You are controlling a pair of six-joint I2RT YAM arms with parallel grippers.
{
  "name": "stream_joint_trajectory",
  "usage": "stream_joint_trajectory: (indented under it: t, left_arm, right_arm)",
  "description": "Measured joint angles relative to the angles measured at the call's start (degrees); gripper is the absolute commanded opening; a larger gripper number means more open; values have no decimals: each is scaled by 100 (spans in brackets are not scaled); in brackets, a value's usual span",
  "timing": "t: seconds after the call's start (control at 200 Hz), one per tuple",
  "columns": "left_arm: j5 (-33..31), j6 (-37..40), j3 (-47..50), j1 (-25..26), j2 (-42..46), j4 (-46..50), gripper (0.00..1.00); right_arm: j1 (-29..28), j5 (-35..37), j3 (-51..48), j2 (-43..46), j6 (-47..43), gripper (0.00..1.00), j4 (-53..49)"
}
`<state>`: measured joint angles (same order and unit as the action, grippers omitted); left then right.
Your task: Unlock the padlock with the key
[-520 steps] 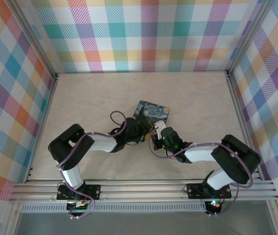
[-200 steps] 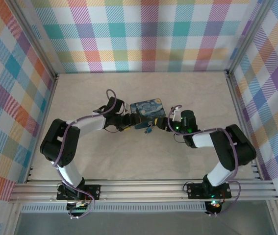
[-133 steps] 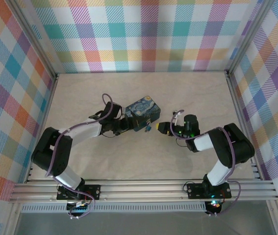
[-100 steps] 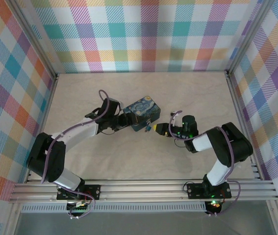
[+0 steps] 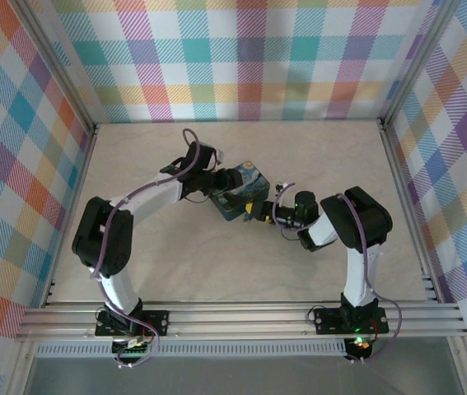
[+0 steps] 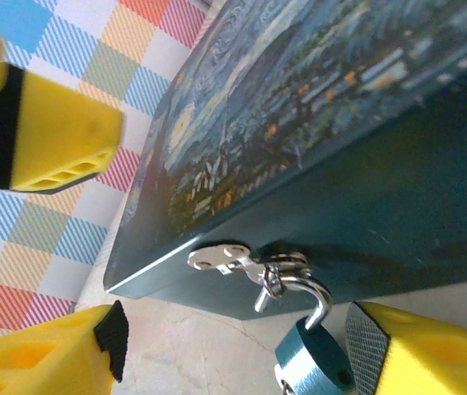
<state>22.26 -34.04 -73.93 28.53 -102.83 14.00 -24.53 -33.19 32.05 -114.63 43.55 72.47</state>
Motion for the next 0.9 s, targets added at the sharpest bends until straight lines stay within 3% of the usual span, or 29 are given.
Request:
stream_joint_trajectory:
  t: [0.355,0.9]
  left_arm:
    - [68,155,-337,-7,-439,238,57]
    - [68,151,-337,-4,-470,195,56]
  right_arm:
    - [-74,-11,221,-234,66,71,208]
    - [-144,-184,68,-315,227,51,330]
